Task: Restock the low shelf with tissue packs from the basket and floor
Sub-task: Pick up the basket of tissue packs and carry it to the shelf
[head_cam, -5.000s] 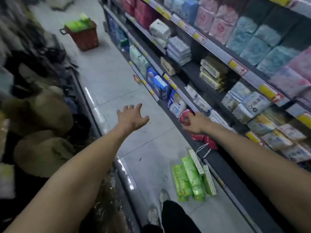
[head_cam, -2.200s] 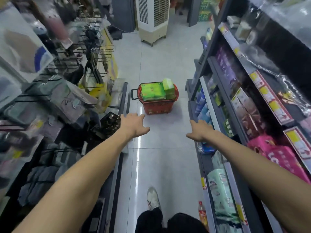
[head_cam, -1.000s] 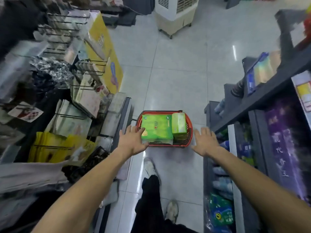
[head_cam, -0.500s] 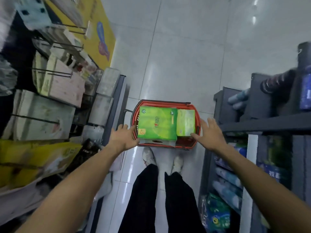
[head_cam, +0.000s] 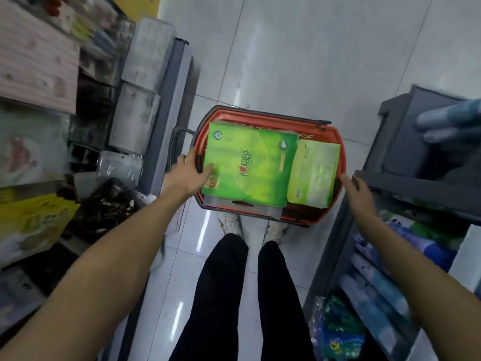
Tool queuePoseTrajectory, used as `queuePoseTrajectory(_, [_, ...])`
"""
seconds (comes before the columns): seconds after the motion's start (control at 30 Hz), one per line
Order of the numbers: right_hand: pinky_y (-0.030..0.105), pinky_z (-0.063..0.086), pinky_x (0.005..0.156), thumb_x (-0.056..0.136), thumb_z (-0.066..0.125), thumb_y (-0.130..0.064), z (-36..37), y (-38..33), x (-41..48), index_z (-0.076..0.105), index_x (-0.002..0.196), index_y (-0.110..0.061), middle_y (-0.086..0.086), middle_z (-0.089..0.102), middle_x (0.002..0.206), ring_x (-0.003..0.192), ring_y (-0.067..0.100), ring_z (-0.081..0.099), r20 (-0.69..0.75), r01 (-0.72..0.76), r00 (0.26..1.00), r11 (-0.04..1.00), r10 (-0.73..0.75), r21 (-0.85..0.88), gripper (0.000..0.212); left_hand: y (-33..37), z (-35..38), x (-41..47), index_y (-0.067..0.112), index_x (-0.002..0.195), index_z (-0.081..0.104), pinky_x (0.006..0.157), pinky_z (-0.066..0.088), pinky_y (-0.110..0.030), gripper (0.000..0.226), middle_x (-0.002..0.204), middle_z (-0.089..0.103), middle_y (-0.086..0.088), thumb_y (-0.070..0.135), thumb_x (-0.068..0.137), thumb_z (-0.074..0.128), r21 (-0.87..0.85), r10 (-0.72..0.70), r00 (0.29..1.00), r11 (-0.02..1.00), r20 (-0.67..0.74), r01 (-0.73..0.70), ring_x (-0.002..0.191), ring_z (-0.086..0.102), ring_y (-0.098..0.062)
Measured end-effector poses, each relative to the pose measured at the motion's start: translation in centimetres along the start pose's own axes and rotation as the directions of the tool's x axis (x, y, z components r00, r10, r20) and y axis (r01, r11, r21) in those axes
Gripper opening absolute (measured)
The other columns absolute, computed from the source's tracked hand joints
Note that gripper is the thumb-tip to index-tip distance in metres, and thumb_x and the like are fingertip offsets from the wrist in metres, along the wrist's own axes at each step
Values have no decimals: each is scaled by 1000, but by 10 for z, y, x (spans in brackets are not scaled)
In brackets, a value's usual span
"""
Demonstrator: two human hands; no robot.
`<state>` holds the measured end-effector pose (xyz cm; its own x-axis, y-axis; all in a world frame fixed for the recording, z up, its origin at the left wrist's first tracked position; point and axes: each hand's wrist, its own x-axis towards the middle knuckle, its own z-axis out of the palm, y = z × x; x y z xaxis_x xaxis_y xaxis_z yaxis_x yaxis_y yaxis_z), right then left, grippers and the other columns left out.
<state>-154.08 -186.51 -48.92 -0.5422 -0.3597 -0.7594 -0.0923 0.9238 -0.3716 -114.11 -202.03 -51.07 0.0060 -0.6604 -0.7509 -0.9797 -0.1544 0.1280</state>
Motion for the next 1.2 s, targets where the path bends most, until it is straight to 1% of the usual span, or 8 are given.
queuePoseTrajectory(0.17, [36, 32, 116, 94, 48, -73, 18, -5, 43, 42, 155, -19, 4, 46, 157, 143, 27, 44, 78, -87, 994, 984, 75, 159, 82, 3, 22, 25, 32, 163, 0, 114, 35, -67, 118, 166, 28, -14, 100, 74, 35, -271, -124, 992, 954, 25, 126, 140, 46, -44])
queuePoseTrajectory(0.23, [40, 54, 101, 94, 47, -70, 27, -5, 58, 67, 119, -15, 0, 72, 121, 115, 24, 65, 99, -137, 988, 960, 116, 245, 64, 2, 28, 34, 29, 164, 0, 115, 35, -66, 122, 165, 32, -14, 100, 73, 40, -382, -122, 991, 914, 63, 136, 140, 47, -43])
queuePoseTrajectory(0.3, [26, 54, 72, 102, 40, -49, 31, -13, 60, 64, 87, -19, -5, 68, 87, 83, 13, 65, 102, -172, 984, 924, 145, 342, 41, -7, 35, 49, 27, 163, 9, 114, 39, -62, 126, 159, 43, -11, 102, 69, 44, -523, -139, 987, 837, 76, 158, 137, 51, -38])
queuePoseTrajectory(0.47, [34, 48, 78, 96, 36, -56, 22, -15, 76, 67, 124, -28, 0, 68, 111, 96, 17, 61, 93, -269, 961, 798, 261, 539, 51, -8, 31, 67, 15, 133, 65, 86, 52, -32, 71, 120, 72, -6, 72, 93, 49, -800, -255, 960, 548, 117, 243, 113, 67, -26])
queuePoseTrajectory(0.57, [29, 42, 61, 93, 36, -54, 14, -15, 84, 68, 125, -24, -1, 66, 78, 66, 15, 54, 70, -274, 956, 790, 283, 549, 54, -14, 26, 69, 18, 117, 74, 85, 55, -37, 58, 112, 76, -10, 64, 92, 50, -817, -220, 957, 507, 187, 276, 105, 71, -29])
queuePoseTrajectory(0.7, [26, 31, 46, 93, 35, -50, 5, -15, 85, 65, 115, -13, -8, 51, 48, 39, 9, 39, 145, -326, 944, 753, 298, 572, 52, -22, 12, 72, 21, 126, 70, 88, 54, -42, 72, 114, 75, -9, 77, 88, 46, -814, -171, 933, 456, 316, 360, 107, 70, -30])
queuePoseTrajectory(0.97, [27, 36, 57, 81, 40, -36, -3, -27, 59, 66, 102, -10, -2, 55, 62, 51, 16, 43, 225, -347, 937, 800, 268, 489, 42, -73, -1, 23, 17, 89, 64, 92, 46, -43, 37, 85, 62, -5, 51, 87, 51, -834, -164, 884, 292, 438, 467, 87, 57, -24])
queuePoseTrajectory(1.2, [38, 50, 80, 65, 45, -24, -5, -90, -5, 70, 98, -11, 6, 66, 86, 75, 24, 58, 211, -243, 961, 910, 178, 337, 43, -119, -27, -73, 22, 65, 52, 63, 37, -31, 25, 71, 46, -1, 40, 81, 50, -885, -209, 873, 59, 440, 461, 61, 42, -18])
